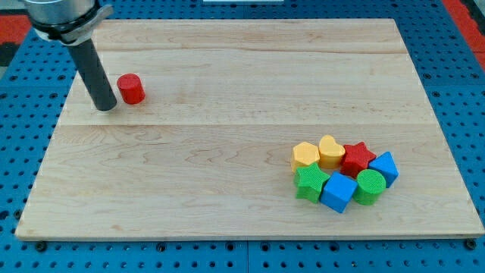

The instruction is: Push the red circle towards the group of blocks

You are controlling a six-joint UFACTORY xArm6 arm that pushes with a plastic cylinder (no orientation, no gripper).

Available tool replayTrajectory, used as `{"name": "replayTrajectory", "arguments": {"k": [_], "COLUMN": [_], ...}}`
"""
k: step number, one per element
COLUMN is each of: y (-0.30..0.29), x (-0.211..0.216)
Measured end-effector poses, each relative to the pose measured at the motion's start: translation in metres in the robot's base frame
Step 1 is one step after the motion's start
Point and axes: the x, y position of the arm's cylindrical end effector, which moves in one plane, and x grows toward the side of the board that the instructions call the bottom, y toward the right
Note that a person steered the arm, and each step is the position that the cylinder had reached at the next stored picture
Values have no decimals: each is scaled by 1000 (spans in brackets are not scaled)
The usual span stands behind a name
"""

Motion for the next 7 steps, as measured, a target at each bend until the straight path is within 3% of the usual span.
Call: {"name": "replayTrajectory", "arguments": {"k": [2,3,4,5,6,7], "y": [-78,-75,-27,70,59,10], "x": [-7,-33,-46,0,13,-4]}}
